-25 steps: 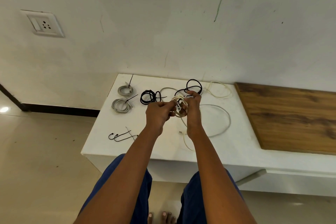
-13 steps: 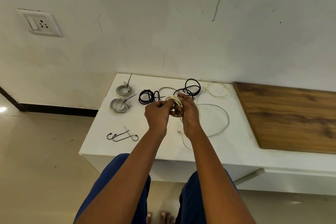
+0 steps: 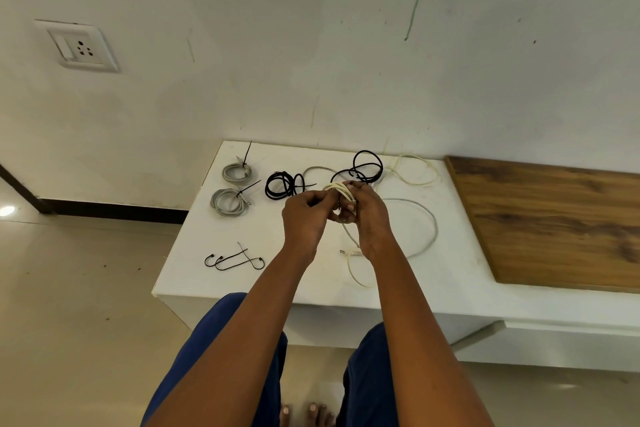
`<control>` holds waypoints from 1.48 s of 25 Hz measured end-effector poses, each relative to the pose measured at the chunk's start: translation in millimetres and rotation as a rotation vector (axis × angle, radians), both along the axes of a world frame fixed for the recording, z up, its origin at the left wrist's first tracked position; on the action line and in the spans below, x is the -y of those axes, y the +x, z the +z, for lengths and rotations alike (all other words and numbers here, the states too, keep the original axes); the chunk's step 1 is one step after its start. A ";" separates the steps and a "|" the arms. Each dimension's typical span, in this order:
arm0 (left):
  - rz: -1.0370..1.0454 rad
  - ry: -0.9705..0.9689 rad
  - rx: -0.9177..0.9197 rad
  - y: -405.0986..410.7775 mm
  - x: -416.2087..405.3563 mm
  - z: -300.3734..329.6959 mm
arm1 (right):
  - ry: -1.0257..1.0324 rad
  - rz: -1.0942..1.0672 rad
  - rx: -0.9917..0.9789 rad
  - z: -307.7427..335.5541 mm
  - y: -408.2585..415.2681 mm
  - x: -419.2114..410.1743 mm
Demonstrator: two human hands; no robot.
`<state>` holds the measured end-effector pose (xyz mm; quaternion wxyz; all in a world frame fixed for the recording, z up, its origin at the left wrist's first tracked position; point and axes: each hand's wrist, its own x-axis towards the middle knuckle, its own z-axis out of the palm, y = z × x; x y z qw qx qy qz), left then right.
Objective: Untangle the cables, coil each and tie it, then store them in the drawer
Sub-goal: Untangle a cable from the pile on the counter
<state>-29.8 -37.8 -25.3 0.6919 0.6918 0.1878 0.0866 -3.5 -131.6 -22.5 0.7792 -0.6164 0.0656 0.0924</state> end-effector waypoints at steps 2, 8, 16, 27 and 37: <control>-0.046 0.020 0.004 1.1 -0.7 1.6 | 0.033 -0.069 0.000 0.4 -1.6 -0.8; -0.144 0.001 0.069 -3.1 -4.5 6.7 | 0.051 -0.241 0.024 4.6 -2.8 1.2; -0.100 -0.260 0.174 -4.0 -6.6 17.6 | -0.018 -0.249 0.025 6.3 -5.9 -1.3; 0.050 0.204 0.330 -3.3 -3.7 17.4 | -0.023 -0.205 -0.037 6.1 -8.4 -8.4; 0.065 0.773 0.503 -2.1 -3.7 21.0 | -0.023 -0.202 -0.044 7.4 -9.5 -9.0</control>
